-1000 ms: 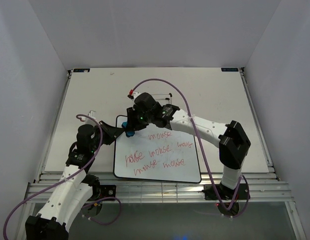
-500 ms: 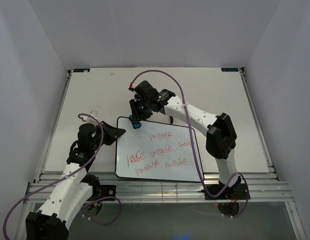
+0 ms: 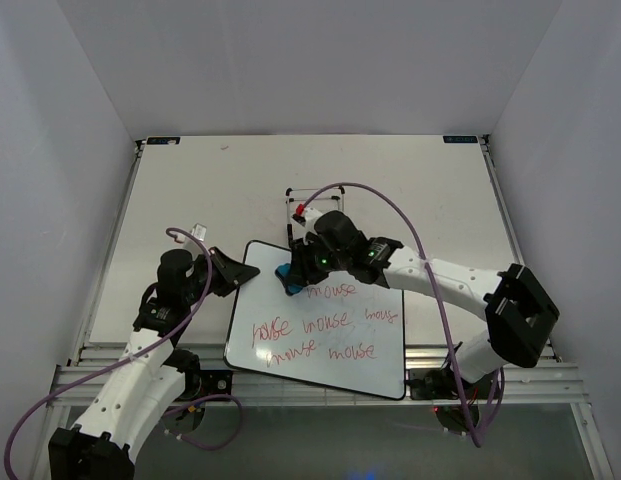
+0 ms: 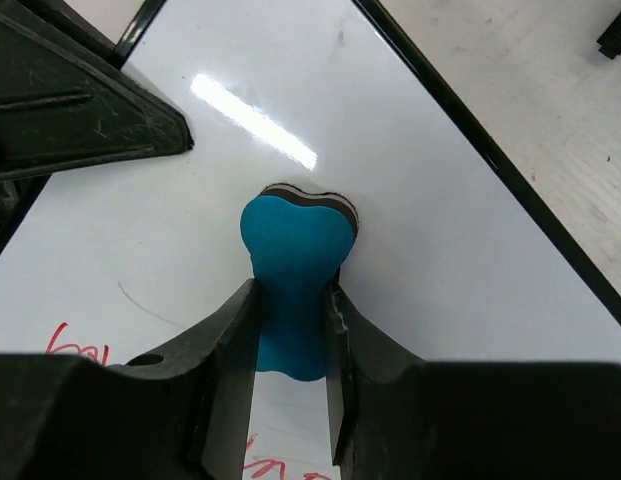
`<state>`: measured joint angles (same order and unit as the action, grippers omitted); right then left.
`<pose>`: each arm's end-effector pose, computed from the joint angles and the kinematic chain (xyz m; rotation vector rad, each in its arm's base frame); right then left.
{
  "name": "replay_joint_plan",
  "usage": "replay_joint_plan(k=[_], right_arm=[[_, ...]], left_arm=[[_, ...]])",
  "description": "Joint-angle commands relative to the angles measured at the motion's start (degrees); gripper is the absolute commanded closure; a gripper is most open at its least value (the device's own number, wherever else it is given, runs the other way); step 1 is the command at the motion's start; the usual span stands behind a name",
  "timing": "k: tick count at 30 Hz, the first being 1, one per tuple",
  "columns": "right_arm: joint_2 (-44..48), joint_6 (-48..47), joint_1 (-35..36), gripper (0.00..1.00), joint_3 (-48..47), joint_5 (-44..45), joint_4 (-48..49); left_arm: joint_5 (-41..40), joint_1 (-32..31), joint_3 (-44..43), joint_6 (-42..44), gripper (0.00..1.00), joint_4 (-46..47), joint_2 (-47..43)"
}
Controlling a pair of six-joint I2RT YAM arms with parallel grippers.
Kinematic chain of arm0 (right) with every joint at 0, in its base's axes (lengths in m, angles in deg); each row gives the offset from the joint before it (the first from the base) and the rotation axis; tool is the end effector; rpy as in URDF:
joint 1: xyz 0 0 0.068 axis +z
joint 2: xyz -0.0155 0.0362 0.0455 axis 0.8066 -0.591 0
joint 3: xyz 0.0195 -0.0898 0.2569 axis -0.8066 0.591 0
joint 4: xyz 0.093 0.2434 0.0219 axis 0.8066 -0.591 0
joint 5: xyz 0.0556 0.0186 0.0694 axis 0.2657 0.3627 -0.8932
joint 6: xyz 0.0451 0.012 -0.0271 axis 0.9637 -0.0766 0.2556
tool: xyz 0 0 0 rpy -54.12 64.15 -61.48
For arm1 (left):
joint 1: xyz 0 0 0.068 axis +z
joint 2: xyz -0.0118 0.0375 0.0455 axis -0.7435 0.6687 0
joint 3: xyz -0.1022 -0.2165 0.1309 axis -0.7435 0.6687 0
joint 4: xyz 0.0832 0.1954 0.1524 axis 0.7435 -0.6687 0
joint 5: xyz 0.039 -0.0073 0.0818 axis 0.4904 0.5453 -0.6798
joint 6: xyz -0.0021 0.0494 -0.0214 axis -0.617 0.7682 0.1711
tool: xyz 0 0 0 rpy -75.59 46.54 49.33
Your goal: Erase the whiteboard
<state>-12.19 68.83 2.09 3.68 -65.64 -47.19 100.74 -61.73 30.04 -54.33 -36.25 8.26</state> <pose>0.1912 0.2935 0.2652 -0.7366 2.2555 0.9393 0.1506 -0.0518 0.2221 -0.4180 2.1577 -1.1009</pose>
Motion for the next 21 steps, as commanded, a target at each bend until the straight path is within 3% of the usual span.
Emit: replay_joint_plan(k=[1,5,13,18,21], right_arm=[[-1.4,2.6,-1.4,0.92,12.2,4.0,-5.0],[2.0,3.5,-7.2,0.92,21.5,6.7,-5.4],[10.0,0.0,-16.2,0.92,27.7,13.1,-12.6],[12.0,-2.5,-19.0,0.92,28.4,10.9,-12.7],[13.5,-3.5,-18.9,0.92,27.3,3.0,-11.6]], left_arm=[[-4.7,-0.4,-2.2,7.0,1.00,0.5,-1.4],[-8.9,-0.4,-2.0,5.2,1.00,-0.8,-2.1],[-16.5,-0.4,-2.2,1.9,1.00,-0.3,-2.5],[-17.8,-0.5,-2.1,2.3,1.00,1.9,-1.0],[-18.6,-0.5,-1.9,2.4,1.00,2.8,-0.2]])
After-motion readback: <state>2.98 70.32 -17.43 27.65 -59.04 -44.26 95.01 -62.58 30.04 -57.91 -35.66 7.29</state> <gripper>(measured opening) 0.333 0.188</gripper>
